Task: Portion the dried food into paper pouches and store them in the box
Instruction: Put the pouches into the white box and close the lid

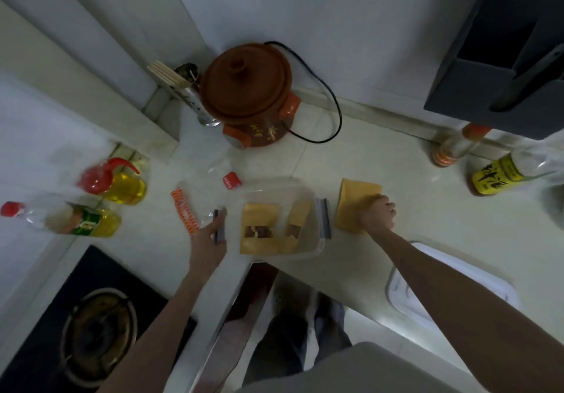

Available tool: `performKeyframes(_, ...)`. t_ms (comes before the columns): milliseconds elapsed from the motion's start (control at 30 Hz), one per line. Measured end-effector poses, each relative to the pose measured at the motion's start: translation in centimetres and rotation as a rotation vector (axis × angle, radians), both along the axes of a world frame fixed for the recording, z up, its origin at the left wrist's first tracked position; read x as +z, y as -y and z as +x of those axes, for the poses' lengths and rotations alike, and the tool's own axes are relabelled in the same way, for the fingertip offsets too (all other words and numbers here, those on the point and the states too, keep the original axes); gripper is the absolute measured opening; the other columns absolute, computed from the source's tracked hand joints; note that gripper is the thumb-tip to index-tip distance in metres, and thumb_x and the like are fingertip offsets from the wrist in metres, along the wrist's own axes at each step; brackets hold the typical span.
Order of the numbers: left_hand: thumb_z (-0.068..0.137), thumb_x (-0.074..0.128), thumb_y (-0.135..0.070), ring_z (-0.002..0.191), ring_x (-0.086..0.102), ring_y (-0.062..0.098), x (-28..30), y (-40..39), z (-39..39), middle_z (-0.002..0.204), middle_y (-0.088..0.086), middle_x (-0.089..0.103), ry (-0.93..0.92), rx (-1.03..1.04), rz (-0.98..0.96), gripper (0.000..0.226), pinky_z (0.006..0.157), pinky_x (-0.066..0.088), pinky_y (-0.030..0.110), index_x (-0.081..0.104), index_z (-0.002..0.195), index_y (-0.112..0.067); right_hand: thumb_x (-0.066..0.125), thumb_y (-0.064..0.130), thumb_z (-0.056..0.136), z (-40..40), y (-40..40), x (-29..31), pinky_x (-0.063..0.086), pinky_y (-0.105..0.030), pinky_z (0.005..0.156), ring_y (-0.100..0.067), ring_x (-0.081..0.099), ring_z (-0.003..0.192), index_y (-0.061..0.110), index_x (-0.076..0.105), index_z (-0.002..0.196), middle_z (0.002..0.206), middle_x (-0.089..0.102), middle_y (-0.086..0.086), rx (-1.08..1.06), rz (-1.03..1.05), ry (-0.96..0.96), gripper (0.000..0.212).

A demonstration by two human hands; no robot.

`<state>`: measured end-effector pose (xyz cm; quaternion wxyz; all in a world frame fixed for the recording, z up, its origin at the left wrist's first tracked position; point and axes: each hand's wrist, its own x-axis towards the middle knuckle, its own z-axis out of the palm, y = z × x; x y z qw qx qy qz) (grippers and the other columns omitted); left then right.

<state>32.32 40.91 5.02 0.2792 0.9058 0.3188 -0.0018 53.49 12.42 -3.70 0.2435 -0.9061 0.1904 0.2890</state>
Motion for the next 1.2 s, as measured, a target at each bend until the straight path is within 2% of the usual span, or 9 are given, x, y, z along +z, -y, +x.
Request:
performKeyframes(200, 0.090, 0.055, 0.003, 0.094, 0.068, 0.032, -0.1, 0.2, 0.0, 0.120, 0.018, 0.066, -0.009, -0.011, 0.024, 0.058, 0.071, 0.044, 0.022, 0.045, 0.144, -0.016, 0.064, 0.010, 0.081, 0.3, 0.6, 0.1, 0.046, -0.047, 0.093, -0.042, 0.050, 0.114, -0.005, 0.048, 0.124, 0.128, 0.047, -0.025, 0.017, 0.104, 0.084, 0.048)
performKeyframes(300, 0.092, 0.054, -0.004, 0.065, 0.066, 0.019, -0.6, -0.2, -0.1, 0.097, 0.012, 0.072, -0.031, -0.008, 0.044, 0.055, 0.057, 0.046, 0.020, 0.045, 0.144, -0.020, 0.064, 0.006, 0.079, 0.7, 0.6, 1.4, 0.050, -0.044, 0.084, -0.041, 0.059, 0.105, 0.000, 0.054, 0.117, 0.116, 0.060, -0.024, -0.080, 0.203, 0.157, 0.040)
performKeyframes(367, 0.096, 0.051, -0.009, 0.056, 0.063, 0.018, -0.6, -0.3, -0.1, 0.084, 0.012, 0.070, -0.043, 0.002, 0.031, 0.051, 0.052, 0.053, 0.029, 0.045, 0.145, -0.021, 0.062, 0.002, 0.077, 1.1, 0.6, 2.6, 0.049, -0.038, 0.075, -0.039, 0.060, 0.096, 0.002, 0.054, 0.112, 0.107, 0.062, -0.024, -0.098, 0.261, 0.249, 0.036)
performKeyframes(600, 0.087, 0.055, 0.008, 0.087, 0.065, 0.024, -0.6, -0.3, -0.3, 0.116, 0.015, 0.065, 0.015, -0.052, 0.000, 0.065, 0.070, 0.044, 0.017, 0.038, 0.147, -0.011, 0.063, 0.007, 0.082, 0.4, -1.2, 8.7, 0.046, -0.033, 0.076, -0.029, 0.059, 0.089, 0.005, 0.057, 0.107, 0.090, 0.059, -0.005, -0.163, 0.509, 0.536, 0.025)
performKeyframes(733, 0.090, 0.052, 0.006, 0.099, 0.065, 0.032, -0.1, -0.3, -0.3, 0.120, 0.020, 0.064, 0.019, -0.073, -0.045, 0.060, 0.070, 0.045, 0.018, 0.039, 0.146, -0.012, 0.064, 0.012, 0.086, -2.2, -4.5, 11.8, 0.051, -0.041, 0.088, -0.024, 0.059, 0.097, 0.008, 0.056, 0.117, 0.104, 0.060, -0.005, -0.079, 0.647, 0.322, 0.033)
performKeyframes(867, 0.086, 0.051, 0.005, 0.092, 0.066, 0.032, -0.2, -0.8, -0.3, 0.097, 0.016, 0.068, -0.034, -0.098, 0.000, 0.064, 0.064, 0.035, 0.015, 0.042, 0.146, -0.016, 0.062, 0.010, 0.086, -6.5, -6.8, 12.5, 0.052, -0.029, 0.054, -0.019, 0.061, 0.074, 0.010, 0.060, 0.107, 0.095, 0.063, -0.008, 0.114, 0.678, 0.017, 0.021)
performKeyframes(1000, 0.086, 0.055, -0.004, 0.079, 0.061, 0.019, -0.3, -1.2, -0.6, 0.087, 0.007, 0.061, -0.085, -0.148, 0.005, 0.070, 0.068, 0.050, 0.028, 0.031, 0.151, -0.018, 0.058, 0.005, 0.089, -9.3, -7.7, 11.7, 0.053, -0.030, 0.064, -0.015, 0.059, 0.070, 0.004, 0.062, 0.101, 0.084, 0.057, -0.008, 0.075, 0.690, -0.190, 0.013)
performKeyframes(1100, 0.087, 0.058, -0.010, 0.078, 0.059, 0.014, -0.1, -1.6, -0.7, 0.087, 0.001, 0.058, -0.087, -0.199, 0.026, 0.070, 0.066, 0.049, 0.024, 0.030, 0.151, -0.019, 0.055, 0.006, 0.091, -10.4, -8.2, 11.5, 0.039, -0.018, 0.033, -0.011, 0.050, 0.035, 0.003, 0.057, 0.087, 0.068, 0.053, -0.010, 0.031, 0.652, -0.220, 0.005)
performKeyframes(1200, 0.088, 0.057, -0.008, 0.093, 0.065, 0.023, 0.0, -1.6, -0.4, 0.105, 0.008, 0.064, -0.100, -0.243, 0.032, 0.070, 0.076, 0.054, 0.030, 0.028, 0.151, -0.018, 0.056, 0.008, 0.090, -11.1, -9.2, 11.5, 0.037, -0.019, 0.031, -0.011, 0.048, 0.029, 0.004, 0.055, 0.086, 0.061, 0.054, -0.009, 0.032, 0.568, -0.126, 0.006)
